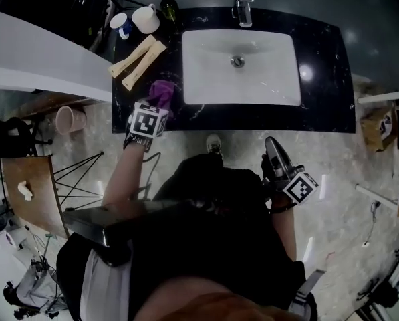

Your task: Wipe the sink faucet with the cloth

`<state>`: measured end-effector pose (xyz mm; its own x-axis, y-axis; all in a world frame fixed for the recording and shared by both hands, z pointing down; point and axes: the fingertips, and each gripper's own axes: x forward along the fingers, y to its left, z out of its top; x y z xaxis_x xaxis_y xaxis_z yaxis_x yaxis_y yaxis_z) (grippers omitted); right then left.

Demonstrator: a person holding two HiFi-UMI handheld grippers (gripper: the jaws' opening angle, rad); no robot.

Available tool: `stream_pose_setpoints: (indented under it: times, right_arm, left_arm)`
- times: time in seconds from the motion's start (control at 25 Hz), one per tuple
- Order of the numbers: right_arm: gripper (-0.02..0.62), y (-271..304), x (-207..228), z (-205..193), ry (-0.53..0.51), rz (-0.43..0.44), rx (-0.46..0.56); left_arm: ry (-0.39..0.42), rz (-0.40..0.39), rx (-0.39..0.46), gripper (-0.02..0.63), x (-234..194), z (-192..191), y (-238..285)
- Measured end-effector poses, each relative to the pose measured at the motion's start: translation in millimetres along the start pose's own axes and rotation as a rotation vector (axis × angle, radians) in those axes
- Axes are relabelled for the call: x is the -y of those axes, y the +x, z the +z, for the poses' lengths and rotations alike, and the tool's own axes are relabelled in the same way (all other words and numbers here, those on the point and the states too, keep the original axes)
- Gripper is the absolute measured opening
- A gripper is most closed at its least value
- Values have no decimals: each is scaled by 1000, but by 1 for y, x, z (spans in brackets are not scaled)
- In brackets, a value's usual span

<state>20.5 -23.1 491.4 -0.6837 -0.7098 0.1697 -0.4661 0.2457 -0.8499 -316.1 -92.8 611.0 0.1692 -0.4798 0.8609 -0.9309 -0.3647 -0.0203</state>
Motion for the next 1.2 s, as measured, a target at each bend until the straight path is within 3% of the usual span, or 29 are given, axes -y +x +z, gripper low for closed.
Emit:
stream_pose_setpoints:
  times: [0.12,0.24,0.32,0.4,0.56,0.68,0.8,0.92,1.04,1.2]
  right_arm:
    - [20,26,-1,6,0,25,-60]
    - [20,51,-6,12,-22,61,-123]
    - [20,64,-8,16,-32,81,-160]
    - [20,75,-10,21,-34,111,-191]
    - [36,95,-23,30,-65,211,-276]
    - [78,106,-35,37,-20,300,-345]
    - [160,115,-57,46,43,429,-426]
    - [228,121,-73,61,107,535,-496]
    - [254,120,-67,77,108,550,-549]
    - [258,109,-50,94,151,561,-603]
  left_arm:
    - [-58,-24,20,92,1,2,4]
    - [-176,-49,73,78,-5,2,-1]
    - [-258,-68,124,71,-9,7,-7]
    - [-363,-136,211,69,-8,20,-20]
    - [-580,-406,477,67,14,70,-72]
    - [-742,-705,669,67,52,113,-113]
    - [-888,-986,770,69,108,149,-134]
    - [-876,-1033,767,69,155,175,-124]
    - [-797,-981,760,69,189,194,-109]
    - [-784,-998,772,71,230,215,-100]
